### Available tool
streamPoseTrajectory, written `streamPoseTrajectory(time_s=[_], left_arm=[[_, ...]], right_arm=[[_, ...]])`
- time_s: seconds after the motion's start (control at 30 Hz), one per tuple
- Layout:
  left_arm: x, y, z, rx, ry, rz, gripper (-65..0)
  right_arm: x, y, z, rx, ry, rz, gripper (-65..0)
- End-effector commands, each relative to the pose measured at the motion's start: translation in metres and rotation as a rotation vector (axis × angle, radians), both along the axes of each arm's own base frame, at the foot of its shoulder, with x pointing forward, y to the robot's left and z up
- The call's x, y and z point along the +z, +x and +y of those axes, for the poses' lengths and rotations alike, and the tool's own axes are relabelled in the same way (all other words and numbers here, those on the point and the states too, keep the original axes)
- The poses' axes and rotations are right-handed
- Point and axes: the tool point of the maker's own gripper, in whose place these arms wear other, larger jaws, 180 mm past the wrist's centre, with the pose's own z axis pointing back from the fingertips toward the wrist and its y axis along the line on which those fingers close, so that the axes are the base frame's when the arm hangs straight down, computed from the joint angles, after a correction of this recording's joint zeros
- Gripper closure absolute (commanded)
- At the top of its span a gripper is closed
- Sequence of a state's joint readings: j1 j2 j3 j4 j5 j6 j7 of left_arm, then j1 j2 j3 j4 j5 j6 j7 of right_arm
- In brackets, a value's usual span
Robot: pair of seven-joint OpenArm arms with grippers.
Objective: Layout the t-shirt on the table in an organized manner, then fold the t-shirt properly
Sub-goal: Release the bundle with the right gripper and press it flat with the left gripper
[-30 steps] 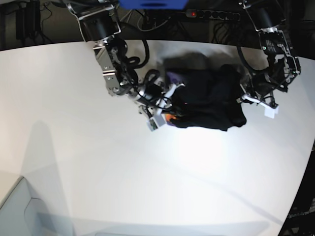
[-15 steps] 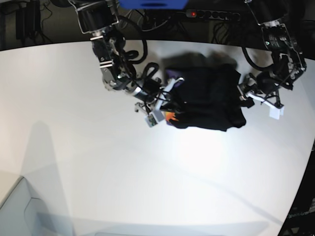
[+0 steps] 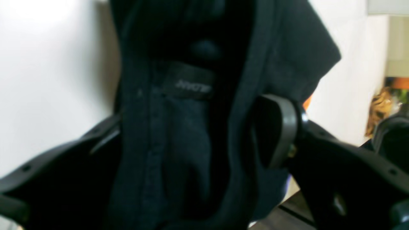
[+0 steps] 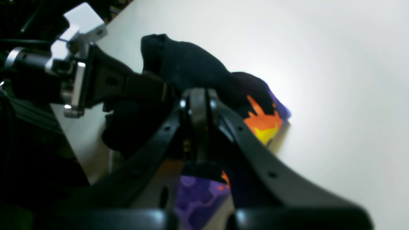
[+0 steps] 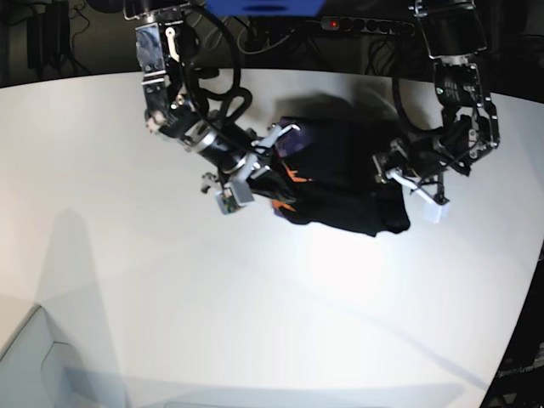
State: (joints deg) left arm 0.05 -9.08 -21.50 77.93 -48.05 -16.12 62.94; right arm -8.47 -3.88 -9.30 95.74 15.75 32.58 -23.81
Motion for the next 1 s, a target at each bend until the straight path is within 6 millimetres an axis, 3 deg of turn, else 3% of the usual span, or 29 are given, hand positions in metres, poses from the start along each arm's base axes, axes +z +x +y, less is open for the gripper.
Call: streamPoseTrajectory(time_s=[0.0, 0.1, 0.3, 0.37, 0.47, 0.5, 0.67, 0.83, 0.97], left_arm=[[-0.001, 0.004, 0.006, 0.008, 0.024, 0.004, -46.7], [-0.014, 0.006, 0.006, 0.005, 0.057, 0.023, -46.7], [-0.033, 0.009, -0.028, -0.161, 0.183, 0.036, -43.3], [-0.037, 0.008, -0.039, -0.21, 0.215, 0.028, -32.3], [-0.034, 0.018, -0.05, -0.266, 0.277, -0.018, -5.4], [-0.036, 0.017, -0.051, -0.29, 0.308, -0.019, 0.0], [-0.028, 0.036, -0.061, -0.478, 0.499, -0.097, 0.0], [-0.01, 0.046, -0.092, -0.886, 0.645, -0.286, 0.0], [-0.011, 0.046, -0.114, -1.181, 0.788, -0.413, 0.0]], right_arm=[[0.016, 0.002, -0.006, -0.019, 0.033, -0.047, 0.0], [0.018, -0.003, -0.023, -0.06, 0.021, -0.053, 0.0], [0.023, -0.012, -0.056, -0.128, -0.024, -0.07, 0.0], [0.024, -0.016, -0.069, -0.161, -0.037, -0.071, 0.0], [0.027, -0.016, -0.091, -0.219, -0.062, -0.079, 0.0], [0.026, -0.017, -0.096, -0.231, -0.068, -0.077, 0.0], [0.03, -0.022, -0.12, -0.293, -0.101, -0.084, 0.0], [0.027, -0.028, -0.142, -0.345, -0.132, -0.071, 0.0], [0.019, -0.037, -0.153, -0.37, -0.151, -0.041, 0.0]])
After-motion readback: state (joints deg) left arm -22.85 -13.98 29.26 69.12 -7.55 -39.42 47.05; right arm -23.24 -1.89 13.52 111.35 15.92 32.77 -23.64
